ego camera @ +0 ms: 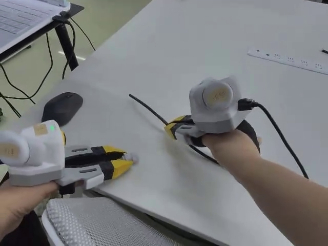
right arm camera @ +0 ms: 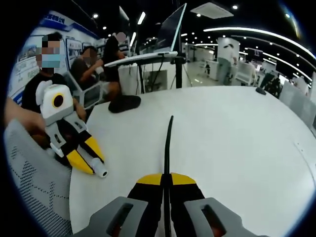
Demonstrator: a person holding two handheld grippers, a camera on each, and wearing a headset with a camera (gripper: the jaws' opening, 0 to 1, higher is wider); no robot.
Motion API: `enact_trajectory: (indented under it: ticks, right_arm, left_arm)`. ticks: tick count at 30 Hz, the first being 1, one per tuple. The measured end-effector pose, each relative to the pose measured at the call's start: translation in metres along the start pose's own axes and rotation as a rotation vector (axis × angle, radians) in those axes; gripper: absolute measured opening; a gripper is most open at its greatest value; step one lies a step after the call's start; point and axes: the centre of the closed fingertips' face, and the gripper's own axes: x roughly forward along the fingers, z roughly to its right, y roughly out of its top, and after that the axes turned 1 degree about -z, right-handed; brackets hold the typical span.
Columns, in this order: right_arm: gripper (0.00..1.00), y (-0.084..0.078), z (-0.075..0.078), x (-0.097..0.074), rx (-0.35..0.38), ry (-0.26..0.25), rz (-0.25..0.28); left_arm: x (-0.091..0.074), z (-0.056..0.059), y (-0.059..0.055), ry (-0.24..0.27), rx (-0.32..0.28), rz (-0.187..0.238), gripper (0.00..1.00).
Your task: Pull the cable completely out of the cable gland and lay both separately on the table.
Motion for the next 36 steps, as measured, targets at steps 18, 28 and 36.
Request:
enact_trajectory:
  ticks: [18, 28, 36]
  right_arm:
    - [0.14, -0.014, 0.008, 0.008, -0.065, -0.008, -0.055]
    - [0.42, -0.022, 0.01, 0.003, -0.019, -0.002, -0.058]
    - [0.84, -0.032, 0.031, -0.024, 0.037, -0.089, -0.015]
  left_arm:
    - [0.002, -0.005, 0.01, 0.014, -0.095, 0.12, 0.23]
    - [0.005, -0.011, 0.015, 0.062, -0.088, 0.124, 0.66]
    - [0.009, -0.005, 0.02, 0.059, -0.048, 0.084, 1.0]
